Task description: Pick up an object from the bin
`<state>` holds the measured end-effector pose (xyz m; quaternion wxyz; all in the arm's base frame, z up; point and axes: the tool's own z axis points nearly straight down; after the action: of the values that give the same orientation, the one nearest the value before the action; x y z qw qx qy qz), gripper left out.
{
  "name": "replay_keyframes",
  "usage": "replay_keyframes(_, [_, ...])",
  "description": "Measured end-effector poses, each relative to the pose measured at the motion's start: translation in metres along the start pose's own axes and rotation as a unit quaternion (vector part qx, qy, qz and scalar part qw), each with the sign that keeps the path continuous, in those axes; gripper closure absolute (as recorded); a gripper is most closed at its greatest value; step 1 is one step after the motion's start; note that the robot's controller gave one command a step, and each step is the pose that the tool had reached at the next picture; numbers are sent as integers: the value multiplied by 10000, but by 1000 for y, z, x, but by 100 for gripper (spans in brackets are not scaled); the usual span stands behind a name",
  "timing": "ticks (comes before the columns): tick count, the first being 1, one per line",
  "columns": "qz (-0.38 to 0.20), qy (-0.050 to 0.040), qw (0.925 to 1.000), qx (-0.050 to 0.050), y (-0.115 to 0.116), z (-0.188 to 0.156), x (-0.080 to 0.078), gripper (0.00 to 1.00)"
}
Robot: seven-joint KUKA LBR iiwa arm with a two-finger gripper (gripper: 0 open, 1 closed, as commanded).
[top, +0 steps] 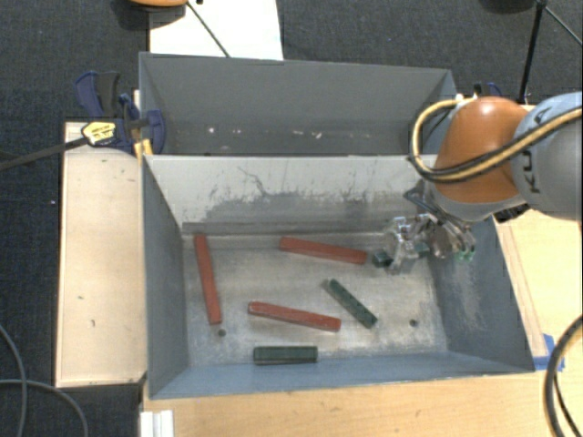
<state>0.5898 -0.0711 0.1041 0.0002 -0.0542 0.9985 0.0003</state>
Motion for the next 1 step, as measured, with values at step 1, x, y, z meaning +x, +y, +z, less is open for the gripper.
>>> replay_keyframes(1, [-3,-20,10000,5,0,-13,-1,100])
